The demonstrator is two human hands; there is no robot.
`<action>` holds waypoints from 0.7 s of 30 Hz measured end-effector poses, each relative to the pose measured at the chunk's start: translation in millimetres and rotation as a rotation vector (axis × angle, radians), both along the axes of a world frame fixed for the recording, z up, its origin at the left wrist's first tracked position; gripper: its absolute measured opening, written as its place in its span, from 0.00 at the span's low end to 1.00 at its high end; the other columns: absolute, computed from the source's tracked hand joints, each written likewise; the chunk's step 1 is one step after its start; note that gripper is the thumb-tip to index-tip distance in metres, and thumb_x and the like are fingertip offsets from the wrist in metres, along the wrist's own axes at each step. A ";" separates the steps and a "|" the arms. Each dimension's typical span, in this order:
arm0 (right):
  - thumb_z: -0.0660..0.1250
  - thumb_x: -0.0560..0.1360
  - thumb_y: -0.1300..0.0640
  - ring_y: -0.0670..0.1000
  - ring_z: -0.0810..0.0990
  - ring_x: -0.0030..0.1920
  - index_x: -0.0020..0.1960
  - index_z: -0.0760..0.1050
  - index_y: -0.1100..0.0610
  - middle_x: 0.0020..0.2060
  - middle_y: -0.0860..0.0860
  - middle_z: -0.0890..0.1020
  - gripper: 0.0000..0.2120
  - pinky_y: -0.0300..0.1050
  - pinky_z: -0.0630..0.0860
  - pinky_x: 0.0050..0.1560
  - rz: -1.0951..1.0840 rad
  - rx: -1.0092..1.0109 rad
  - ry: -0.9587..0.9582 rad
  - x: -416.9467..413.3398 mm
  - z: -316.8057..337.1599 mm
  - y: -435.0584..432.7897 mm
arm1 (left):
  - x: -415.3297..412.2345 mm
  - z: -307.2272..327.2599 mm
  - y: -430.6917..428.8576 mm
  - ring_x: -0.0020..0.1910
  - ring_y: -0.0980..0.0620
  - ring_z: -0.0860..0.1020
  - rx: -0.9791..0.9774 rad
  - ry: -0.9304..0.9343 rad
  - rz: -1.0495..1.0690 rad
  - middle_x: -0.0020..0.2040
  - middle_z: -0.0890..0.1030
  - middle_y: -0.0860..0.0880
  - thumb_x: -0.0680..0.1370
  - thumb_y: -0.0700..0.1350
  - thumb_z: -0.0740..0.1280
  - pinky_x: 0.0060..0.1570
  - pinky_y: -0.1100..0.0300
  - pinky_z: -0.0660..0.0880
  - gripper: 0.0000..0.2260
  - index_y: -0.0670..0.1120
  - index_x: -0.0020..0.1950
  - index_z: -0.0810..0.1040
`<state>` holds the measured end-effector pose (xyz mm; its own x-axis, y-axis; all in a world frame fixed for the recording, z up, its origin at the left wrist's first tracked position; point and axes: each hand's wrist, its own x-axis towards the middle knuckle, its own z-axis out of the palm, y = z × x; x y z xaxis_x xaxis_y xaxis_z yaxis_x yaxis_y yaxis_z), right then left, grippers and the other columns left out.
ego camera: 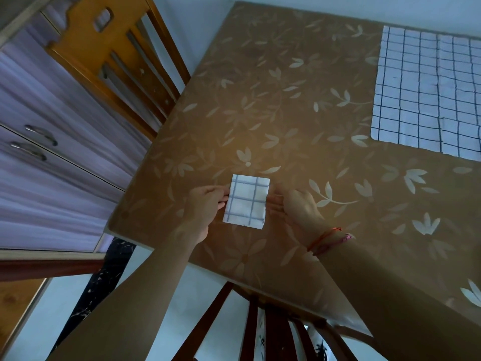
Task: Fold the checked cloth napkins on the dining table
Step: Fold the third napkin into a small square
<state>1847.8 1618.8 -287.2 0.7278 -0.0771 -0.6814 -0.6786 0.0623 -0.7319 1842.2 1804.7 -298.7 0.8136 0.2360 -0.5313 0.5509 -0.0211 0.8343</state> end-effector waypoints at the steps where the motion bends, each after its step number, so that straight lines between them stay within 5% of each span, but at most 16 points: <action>1: 0.65 0.75 0.52 0.57 0.86 0.47 0.46 0.84 0.60 0.47 0.58 0.86 0.13 0.55 0.82 0.54 -0.003 -0.001 -0.007 -0.8 -0.3 0.4 | 0.4 -0.7 0.3 0.52 0.51 0.81 -0.001 0.000 0.000 0.49 0.84 0.47 0.79 0.37 0.63 0.57 0.55 0.77 0.09 0.42 0.50 0.84; 7: 0.66 0.75 0.54 0.47 0.75 0.28 0.30 0.77 0.53 0.25 0.46 0.76 0.15 0.45 0.72 0.34 -0.051 0.094 -0.021 -8.8 -8.6 3.7 | 5.3 1.4 -0.7 0.51 0.51 0.82 -0.025 -0.011 -0.019 0.48 0.85 0.47 0.78 0.35 0.62 0.56 0.55 0.78 0.11 0.41 0.50 0.84; 13: 0.65 0.75 0.54 0.44 0.72 0.24 0.27 0.75 0.51 0.22 0.43 0.73 0.18 0.43 0.69 0.32 -0.069 0.132 -0.031 -8.3 -9.9 2.8 | 4.6 0.8 -0.9 0.51 0.51 0.82 -0.012 -0.008 -0.021 0.50 0.84 0.46 0.78 0.34 0.61 0.57 0.53 0.78 0.11 0.39 0.52 0.83; 21: 0.66 0.75 0.51 0.46 0.77 0.28 0.35 0.82 0.54 0.27 0.46 0.79 0.13 0.44 0.73 0.33 -0.048 0.129 -0.030 -10.1 -12.6 3.2 | 5.0 -0.6 -2.0 0.52 0.50 0.81 0.003 0.001 -0.013 0.50 0.84 0.46 0.78 0.34 0.61 0.58 0.52 0.77 0.12 0.40 0.52 0.83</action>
<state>1837.8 1622.0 -299.8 0.7456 -0.0258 -0.6659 -0.6504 0.1891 -0.7357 1847.2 1802.7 -299.2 0.8159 0.2272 -0.5317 0.5517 -0.0302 0.8335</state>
